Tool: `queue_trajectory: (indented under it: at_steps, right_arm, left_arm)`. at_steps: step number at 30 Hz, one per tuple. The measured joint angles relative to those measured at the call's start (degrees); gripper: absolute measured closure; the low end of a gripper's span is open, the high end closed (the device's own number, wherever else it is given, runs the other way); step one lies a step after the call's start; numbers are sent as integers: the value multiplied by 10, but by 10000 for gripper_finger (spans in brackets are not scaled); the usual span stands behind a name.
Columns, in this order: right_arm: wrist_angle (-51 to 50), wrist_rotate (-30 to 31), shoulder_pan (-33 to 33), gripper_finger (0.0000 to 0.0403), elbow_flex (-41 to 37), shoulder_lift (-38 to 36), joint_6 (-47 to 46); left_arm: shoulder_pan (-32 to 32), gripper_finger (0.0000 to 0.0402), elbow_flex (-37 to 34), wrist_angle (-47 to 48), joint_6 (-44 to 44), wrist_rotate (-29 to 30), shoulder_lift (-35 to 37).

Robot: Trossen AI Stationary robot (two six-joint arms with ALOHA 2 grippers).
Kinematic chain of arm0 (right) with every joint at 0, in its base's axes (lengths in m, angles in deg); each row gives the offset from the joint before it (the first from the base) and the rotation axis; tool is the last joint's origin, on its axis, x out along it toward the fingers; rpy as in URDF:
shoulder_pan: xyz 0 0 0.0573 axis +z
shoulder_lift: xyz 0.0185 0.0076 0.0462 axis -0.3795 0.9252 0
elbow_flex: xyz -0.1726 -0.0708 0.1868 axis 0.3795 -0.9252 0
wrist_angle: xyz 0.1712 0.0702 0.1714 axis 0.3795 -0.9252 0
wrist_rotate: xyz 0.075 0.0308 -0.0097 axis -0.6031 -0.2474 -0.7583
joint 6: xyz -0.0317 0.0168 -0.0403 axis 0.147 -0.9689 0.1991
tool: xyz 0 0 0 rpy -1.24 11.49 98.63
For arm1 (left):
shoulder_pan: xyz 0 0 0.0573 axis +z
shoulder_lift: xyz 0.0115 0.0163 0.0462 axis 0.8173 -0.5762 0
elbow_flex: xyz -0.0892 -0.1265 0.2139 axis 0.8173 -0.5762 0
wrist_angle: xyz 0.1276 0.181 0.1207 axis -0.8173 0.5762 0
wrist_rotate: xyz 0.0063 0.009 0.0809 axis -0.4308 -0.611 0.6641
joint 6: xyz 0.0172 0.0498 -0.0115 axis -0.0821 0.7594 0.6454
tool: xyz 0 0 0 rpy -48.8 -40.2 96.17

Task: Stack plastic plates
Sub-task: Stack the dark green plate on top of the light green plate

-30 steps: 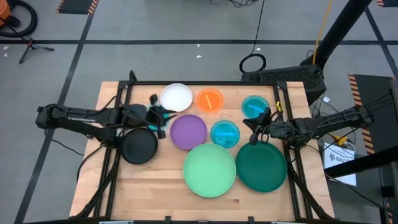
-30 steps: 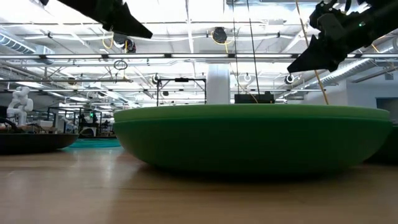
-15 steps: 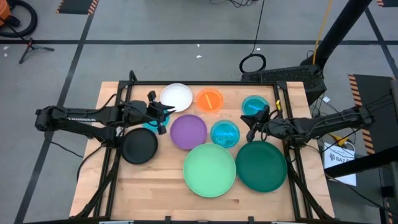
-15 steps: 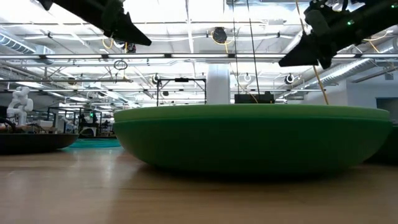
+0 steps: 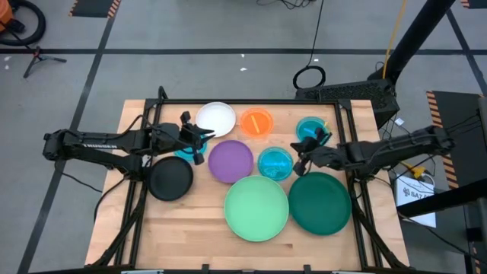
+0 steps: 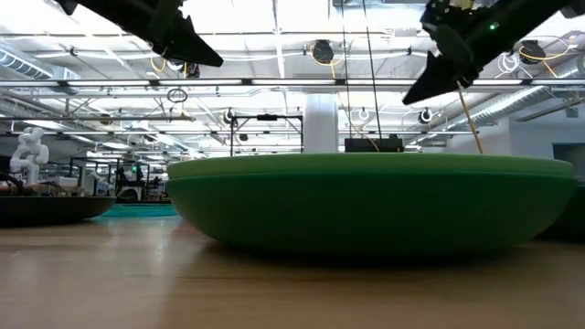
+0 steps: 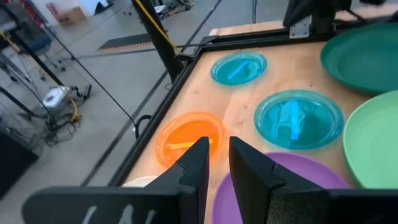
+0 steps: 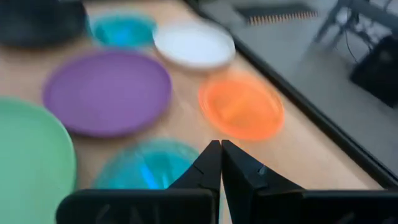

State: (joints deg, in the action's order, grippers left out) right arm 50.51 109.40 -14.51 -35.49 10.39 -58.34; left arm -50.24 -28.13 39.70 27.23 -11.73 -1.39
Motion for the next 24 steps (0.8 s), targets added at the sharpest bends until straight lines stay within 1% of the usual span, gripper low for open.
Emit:
queue_trajectory:
  at_steps: [2,5,8,12,14,17,24]
  right_arm:
    - [-71,-3,0,397,27,17,-33]
    - [-153,-47,0,397,50,36,-83]
    - [-196,-134,0,397,58,50,-109]
    - [-194,-292,2,397,63,58,-151]
    - [-191,-336,14,397,69,62,-179]
    - [-189,-358,43,397,70,70,-207]
    - [-187,-356,133,400,70,110,-275]
  left_arm:
    - [0,332,0,0,-23,0,0]
    - [0,332,0,0,-46,0,0]
    - [0,332,0,0,-71,0,0]
    - [0,332,0,0,-94,0,0]
    - [0,332,0,0,-99,0,0]
    - [0,332,0,0,-109,0,0]
    - [-1,332,1,0,-121,0,0]
